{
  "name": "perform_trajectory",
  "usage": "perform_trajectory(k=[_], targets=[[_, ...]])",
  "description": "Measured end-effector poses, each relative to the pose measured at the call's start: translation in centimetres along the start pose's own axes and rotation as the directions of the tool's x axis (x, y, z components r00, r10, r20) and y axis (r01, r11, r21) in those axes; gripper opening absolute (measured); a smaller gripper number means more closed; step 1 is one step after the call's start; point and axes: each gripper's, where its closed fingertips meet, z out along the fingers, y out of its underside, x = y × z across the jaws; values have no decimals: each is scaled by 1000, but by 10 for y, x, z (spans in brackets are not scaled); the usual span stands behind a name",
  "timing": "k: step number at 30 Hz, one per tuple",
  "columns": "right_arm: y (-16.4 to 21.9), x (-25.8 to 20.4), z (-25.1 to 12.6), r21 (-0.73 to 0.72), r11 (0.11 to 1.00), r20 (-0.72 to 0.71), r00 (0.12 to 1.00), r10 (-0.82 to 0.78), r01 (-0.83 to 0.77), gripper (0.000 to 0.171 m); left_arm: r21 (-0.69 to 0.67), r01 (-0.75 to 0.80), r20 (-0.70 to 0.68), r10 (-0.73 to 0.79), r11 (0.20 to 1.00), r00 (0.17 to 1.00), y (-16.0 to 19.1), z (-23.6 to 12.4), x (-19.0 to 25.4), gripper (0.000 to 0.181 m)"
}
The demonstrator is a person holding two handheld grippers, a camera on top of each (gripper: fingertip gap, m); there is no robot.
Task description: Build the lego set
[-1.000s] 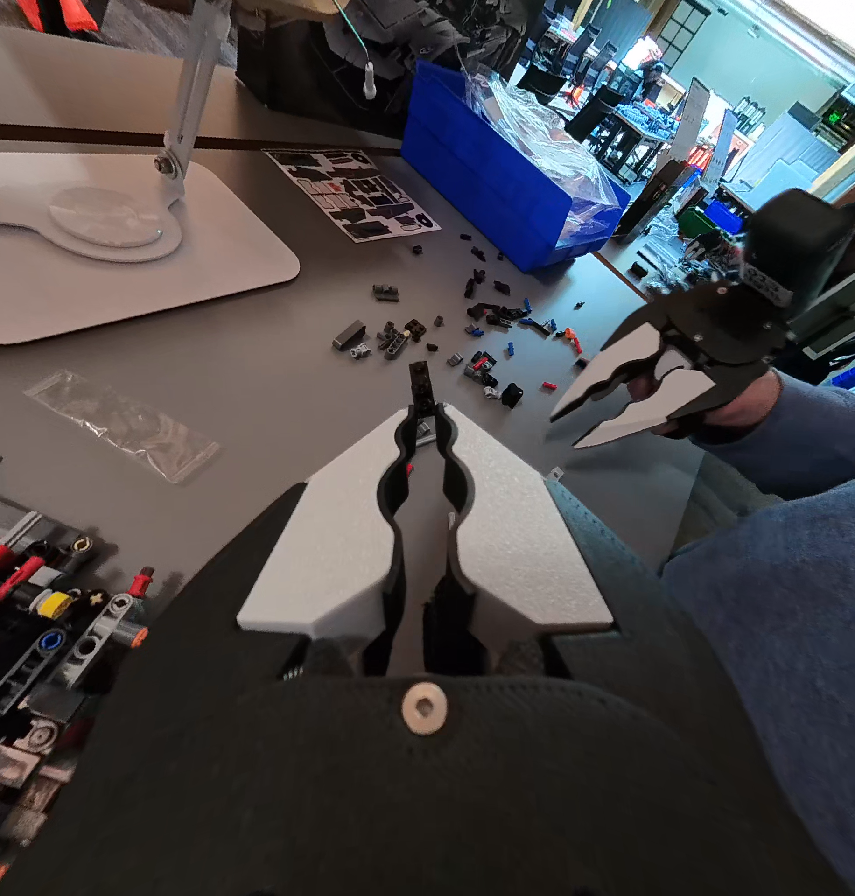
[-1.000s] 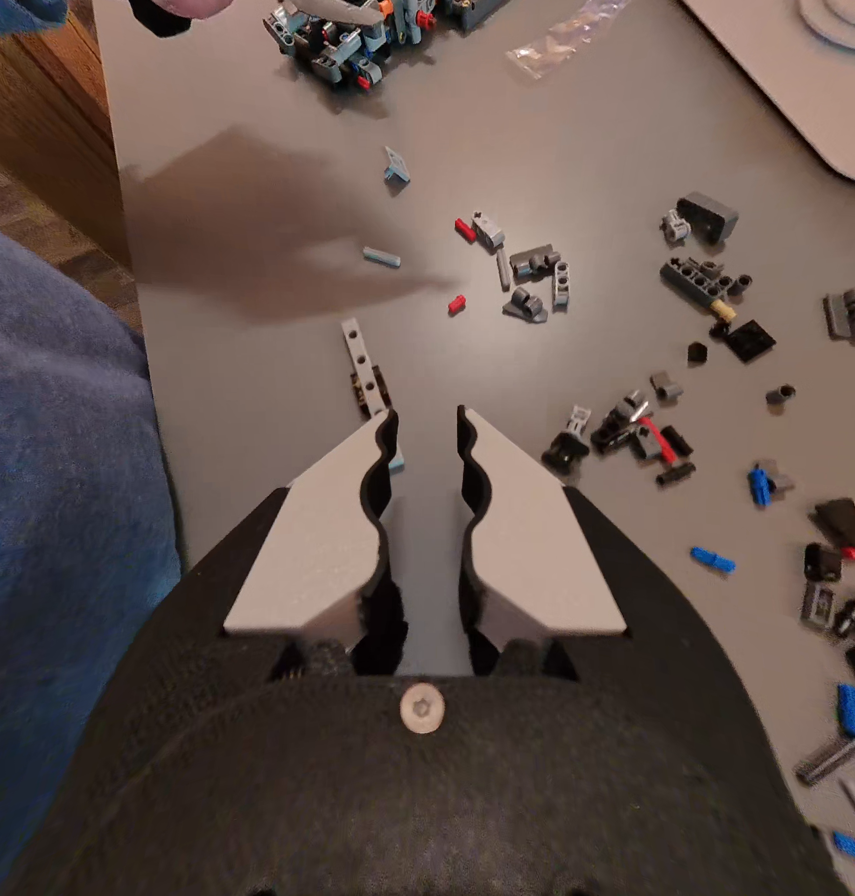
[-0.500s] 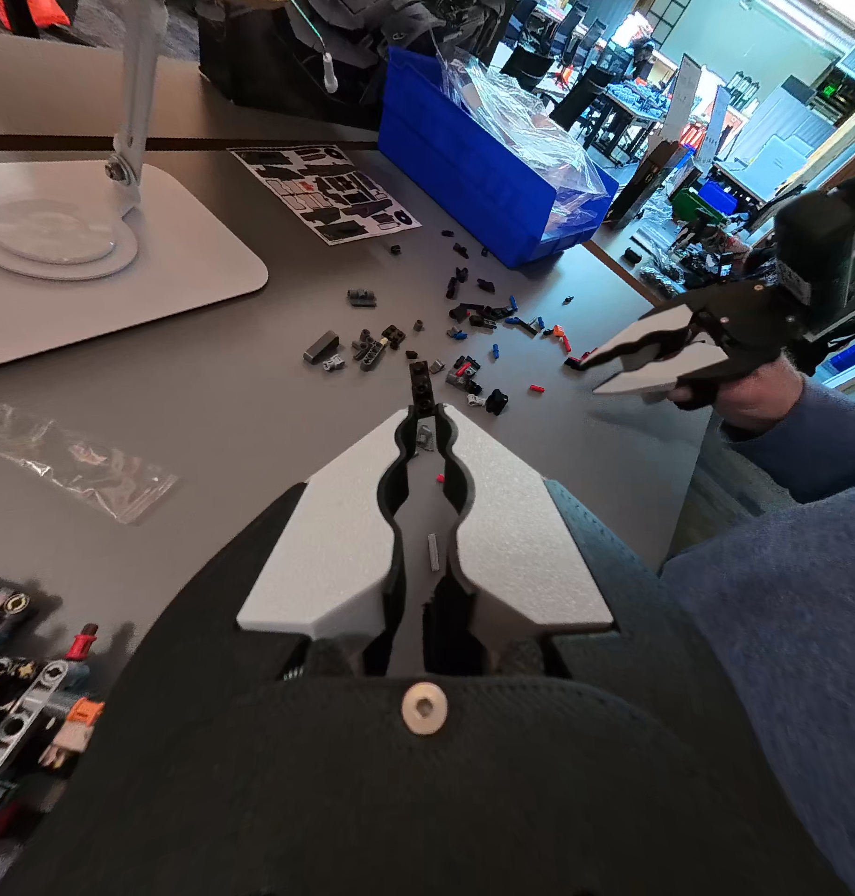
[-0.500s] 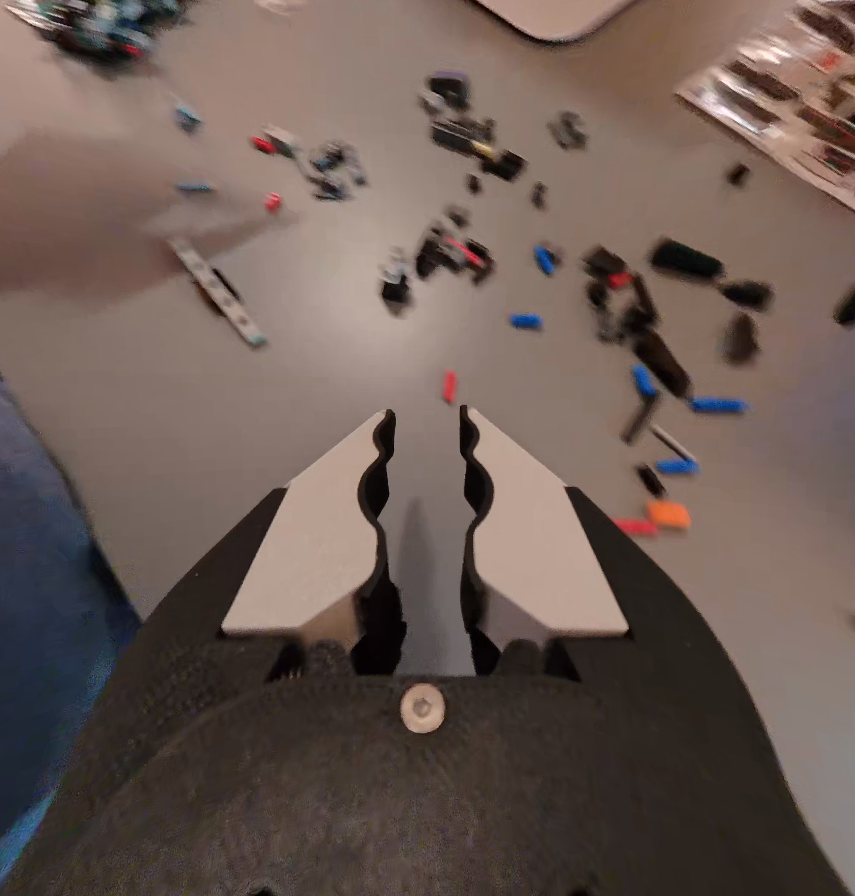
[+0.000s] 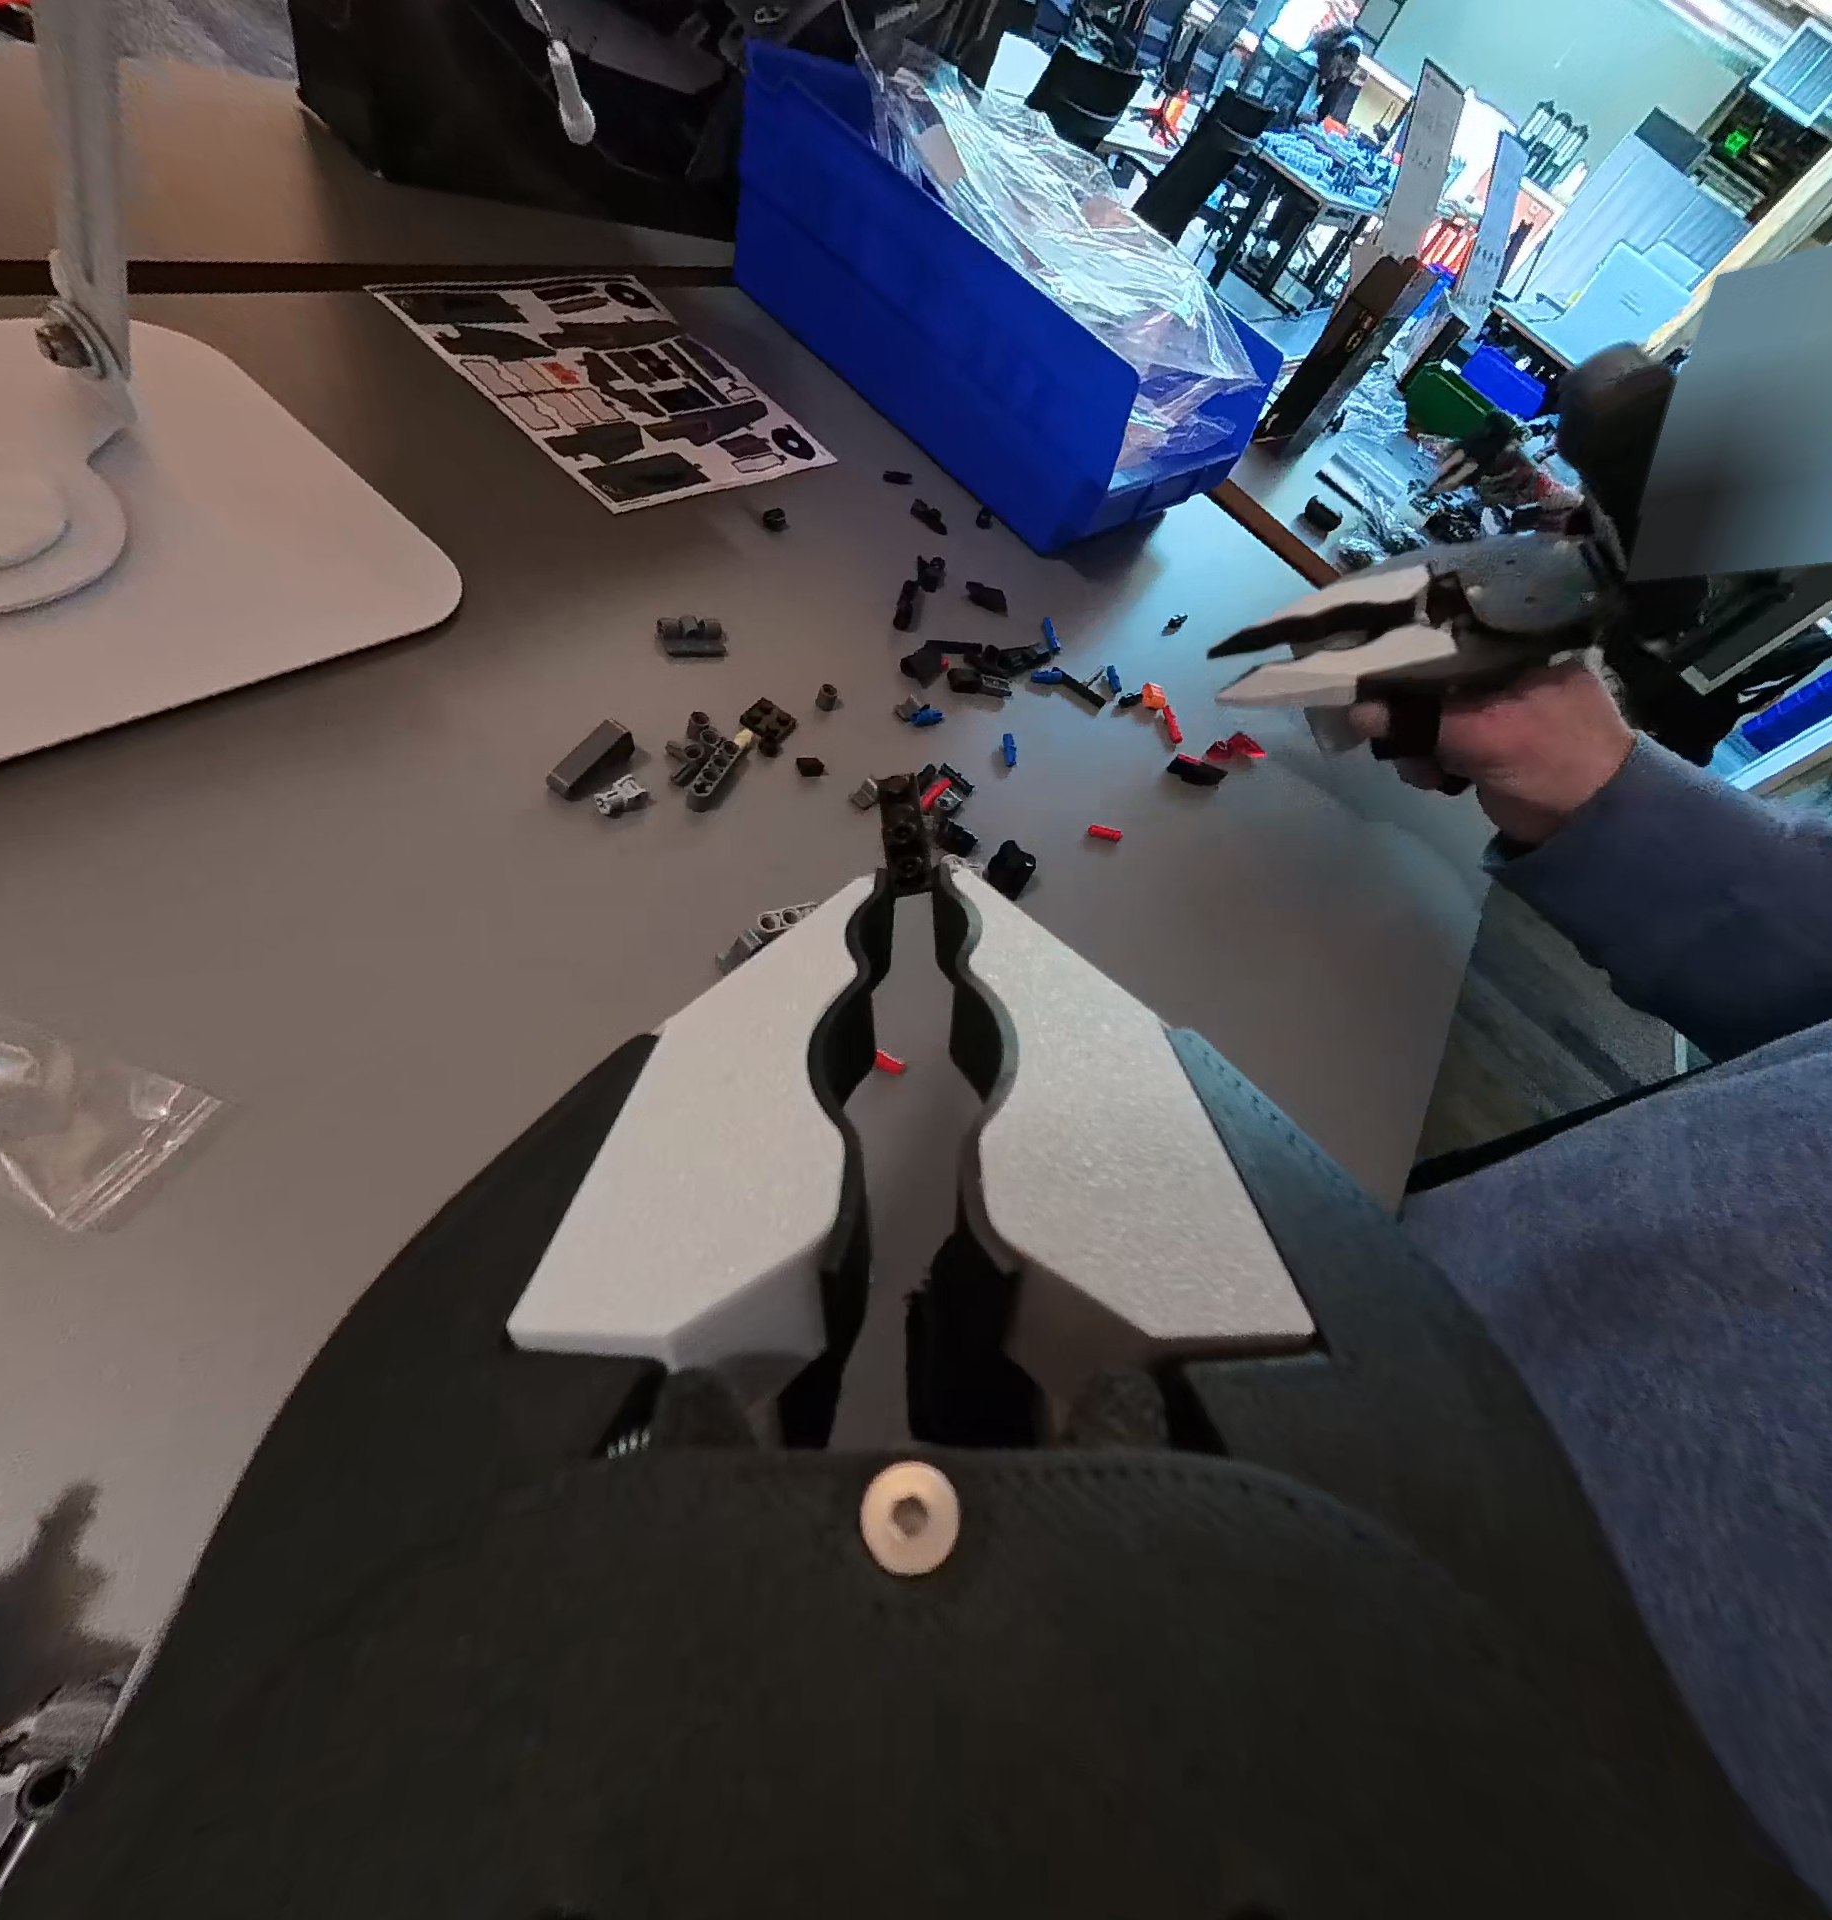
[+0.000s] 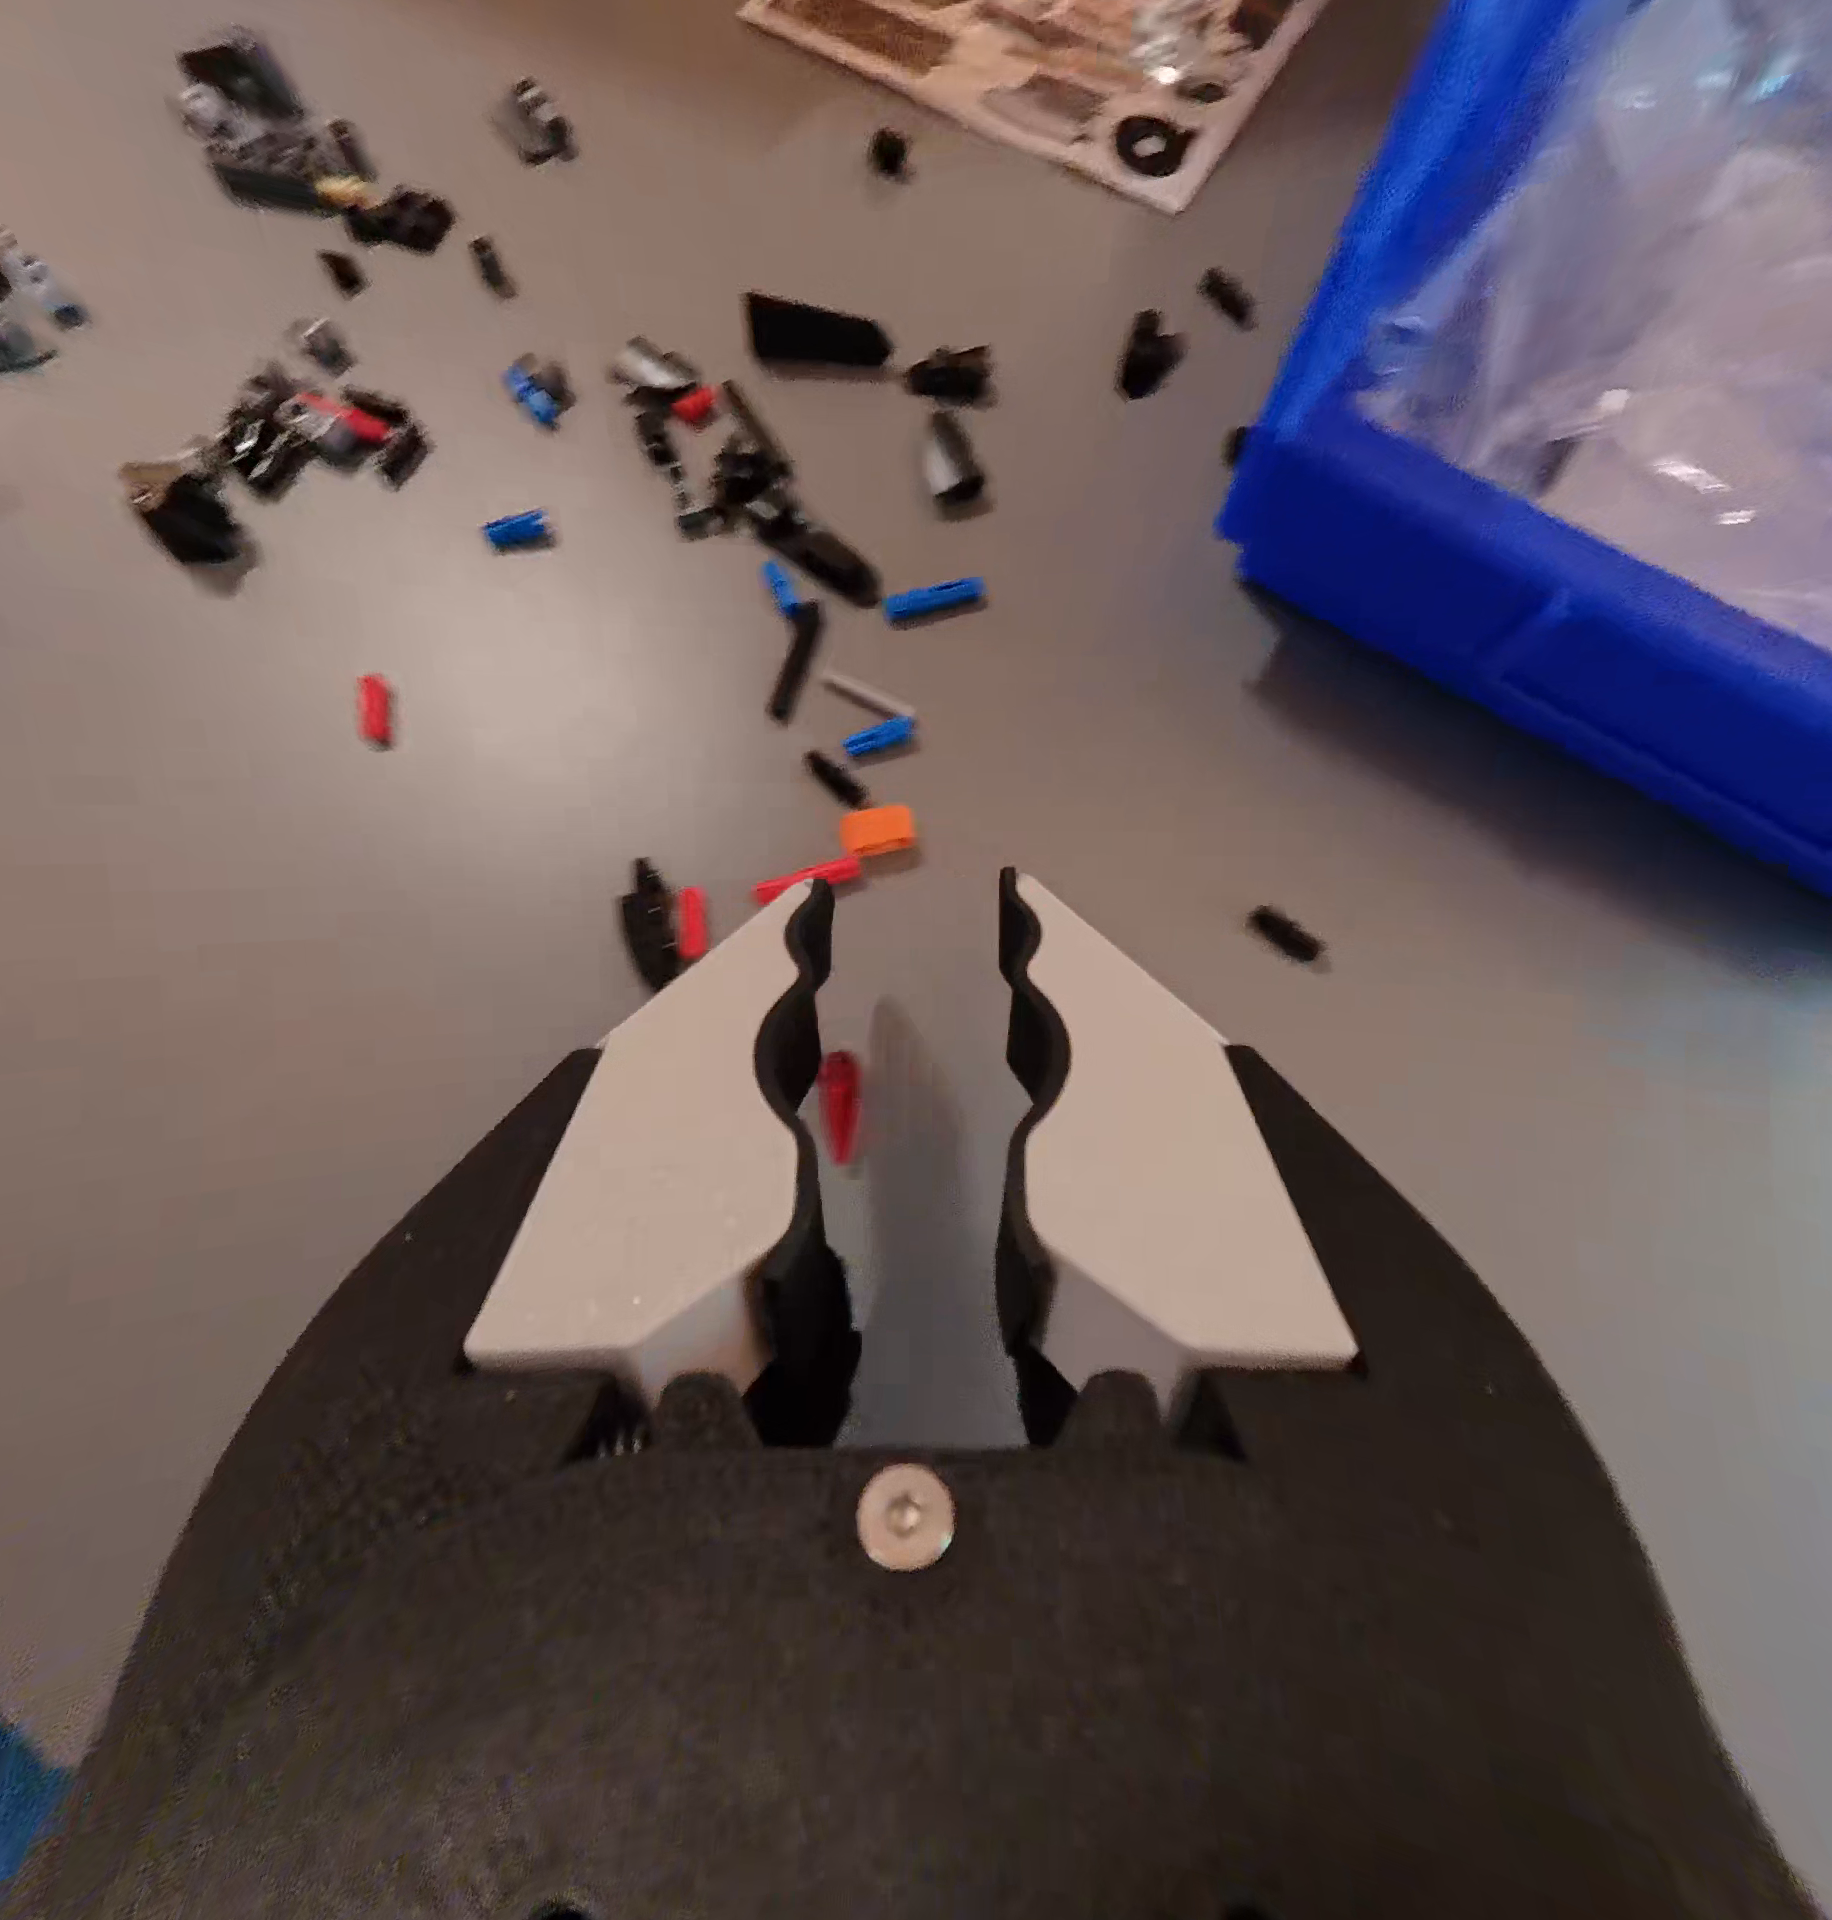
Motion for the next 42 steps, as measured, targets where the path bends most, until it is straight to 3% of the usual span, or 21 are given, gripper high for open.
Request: perform_trajectory(k=[4,11,16,23,42], targets=[[-18,31,0,40,999,-48,999,-7,9,33,1,-3,8,3,1000,1000,-1,-1,1,6],[-51,74,22,61,980,-153,972,-179,190,53,2,-2,26,2,1000,1000,-1,-3,2,6],[-54,84,42,8,931,-117,925,-361,364,50,0,-4,46,4,1000,999,-1,-8,1,6],[-49,104,59,-62,887,-114,880,-462,458,43,10,2,65,-2,1000,998,-1,-13,-1,6],[-44,114,57,-116,889,-86,887,-453,443,38,0,-4,70,4,1000,998,0,-13,2,6]])
